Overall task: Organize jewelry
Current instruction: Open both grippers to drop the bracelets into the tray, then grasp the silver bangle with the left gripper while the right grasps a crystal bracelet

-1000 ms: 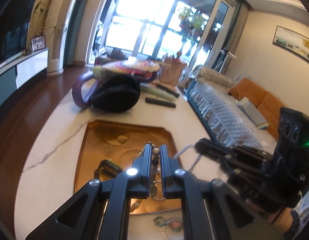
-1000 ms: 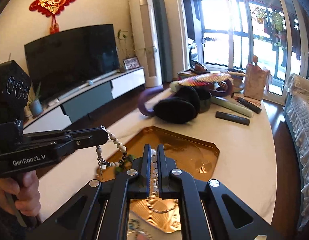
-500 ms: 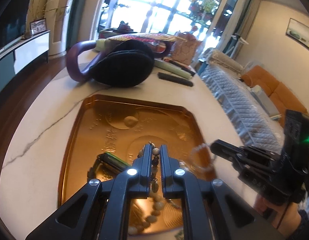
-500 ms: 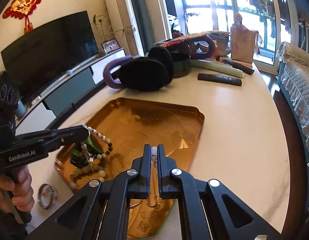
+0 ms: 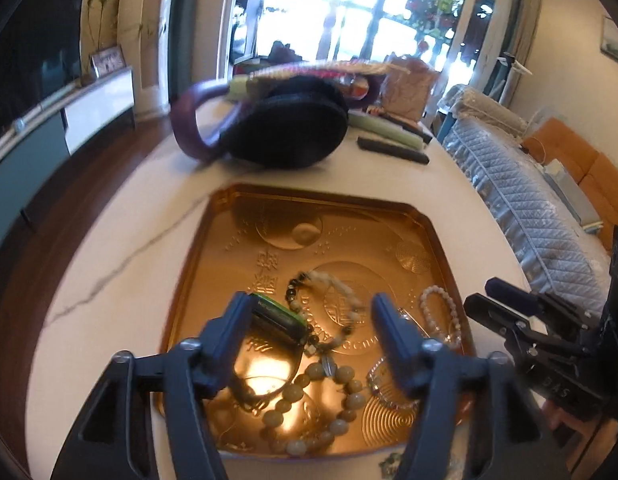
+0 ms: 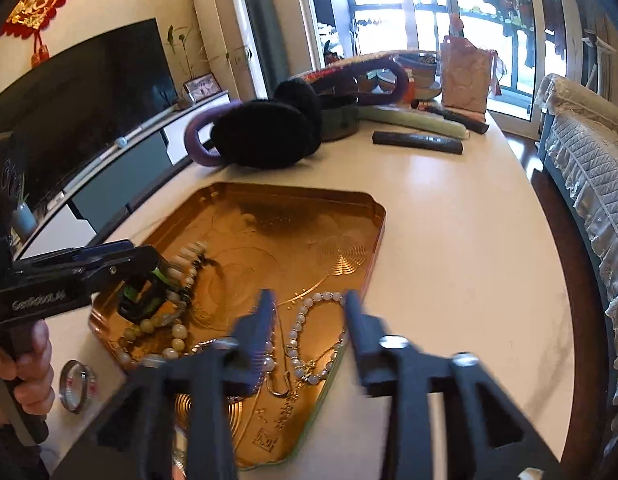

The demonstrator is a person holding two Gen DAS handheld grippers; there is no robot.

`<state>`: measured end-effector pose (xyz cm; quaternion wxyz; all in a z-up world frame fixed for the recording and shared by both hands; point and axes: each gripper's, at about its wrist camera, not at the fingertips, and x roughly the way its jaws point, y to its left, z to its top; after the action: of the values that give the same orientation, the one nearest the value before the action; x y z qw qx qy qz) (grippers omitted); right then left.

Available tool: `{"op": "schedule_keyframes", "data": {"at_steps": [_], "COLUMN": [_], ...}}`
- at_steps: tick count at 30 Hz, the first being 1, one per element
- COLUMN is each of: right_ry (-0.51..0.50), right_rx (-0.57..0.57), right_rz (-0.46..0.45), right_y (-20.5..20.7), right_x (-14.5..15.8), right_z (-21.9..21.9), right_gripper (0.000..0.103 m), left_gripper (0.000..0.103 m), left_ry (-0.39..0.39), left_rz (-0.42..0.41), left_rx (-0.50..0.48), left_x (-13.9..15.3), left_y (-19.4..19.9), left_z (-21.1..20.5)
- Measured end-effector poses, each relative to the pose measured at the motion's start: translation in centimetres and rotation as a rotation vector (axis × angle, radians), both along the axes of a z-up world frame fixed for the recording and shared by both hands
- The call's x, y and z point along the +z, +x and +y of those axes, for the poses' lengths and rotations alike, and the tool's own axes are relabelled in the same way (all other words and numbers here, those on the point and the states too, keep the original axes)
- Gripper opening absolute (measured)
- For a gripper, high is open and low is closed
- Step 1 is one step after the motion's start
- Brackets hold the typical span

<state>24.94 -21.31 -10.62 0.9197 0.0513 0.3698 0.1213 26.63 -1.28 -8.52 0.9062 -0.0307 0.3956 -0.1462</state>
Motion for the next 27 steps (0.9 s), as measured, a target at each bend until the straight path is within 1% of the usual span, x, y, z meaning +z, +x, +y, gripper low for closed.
{"op": "schedule_keyframes", "data": {"at_steps": [1,4,7,9,12,14,15,16,17,18,20,22,23,25,27], "right_ry": [0.003,-0.003,0.001,-0.005,0.003,-0.015,0.003,0.03,0.044,0.048,0.023,0.005,0.002,-0.01,-0.02], "right_rx": [0.001,-0.004,-0.002,0.002,0.019,-0.01,-0.029,-0.023,-0.012,0.011,0.043,0.071,0.067,0.079,0.103], "right_rz": [-0.01,-0.025,-0.043,-0.054,-0.075,-0.074,-0.064,-0.056,-0.052,-0.056,-0.089,-0.131,-0.151,-0.147,-0.132], "right_y": [-0.4,-1.3,-2.6,-3.7,-5.2,-6.3,-6.9,-7.3,-7.5,-8.1,-9.4,-11.1,-11.9,-12.6,-13.0], "right_x": [0.4,1.2,2.0,2.7,3.9,4.6,5.1,5.5,5.8,6.5,7.7,8.7,9.0,8.8,7.9], "right_z": [0.0,0.1,0.2,0.5,0.8,0.9,0.8,0.9,1.1,1.6,2.4,2.9,2.9,2.9,2.9], "right_gripper": [0.044,0.05,0.052,0.052,0.052,0.052,0.05,0.046,0.045,0.044,0.044,0.04,0.039,0.038,0.035], "left_gripper": [0.067,0.068,0.068,0.068,0.068,0.068,0.067,0.066,0.065,0.062,0.056,0.041,0.04,0.028,0.023], "left_ry": [0.012,0.031,0.067,0.07,0.049,0.038,0.036,0.029,0.027,0.027,0.027,0.023,0.025,0.027,0.025], "left_rz": [-0.006,-0.013,-0.045,-0.068,-0.091,-0.102,-0.098,-0.094,-0.096,-0.103,-0.109,-0.1,-0.089,-0.063,-0.012], "left_rx": [-0.007,-0.038,-0.054,-0.066,-0.077,-0.05,-0.038,-0.026,-0.017,0.0,0.02,0.024,0.022,0.017,0.013], "left_x": [0.3,1.1,2.5,3.8,5.3,6.0,6.2,6.5,6.6,6.8,7.0,6.5,5.9,4.4,2.8], "left_y": [-0.5,-1.9,-4.0,-5.6,-7.8,-9.1,-9.6,-10.0,-10.3,-10.8,-11.5,-12.1,-12.2,-12.3,-12.1], "left_z": [-0.1,-0.3,-0.4,-0.1,0.9,2.1,2.8,3.8,4.4,5.5,6.9,8.5,9.1,9.9,10.3]}}
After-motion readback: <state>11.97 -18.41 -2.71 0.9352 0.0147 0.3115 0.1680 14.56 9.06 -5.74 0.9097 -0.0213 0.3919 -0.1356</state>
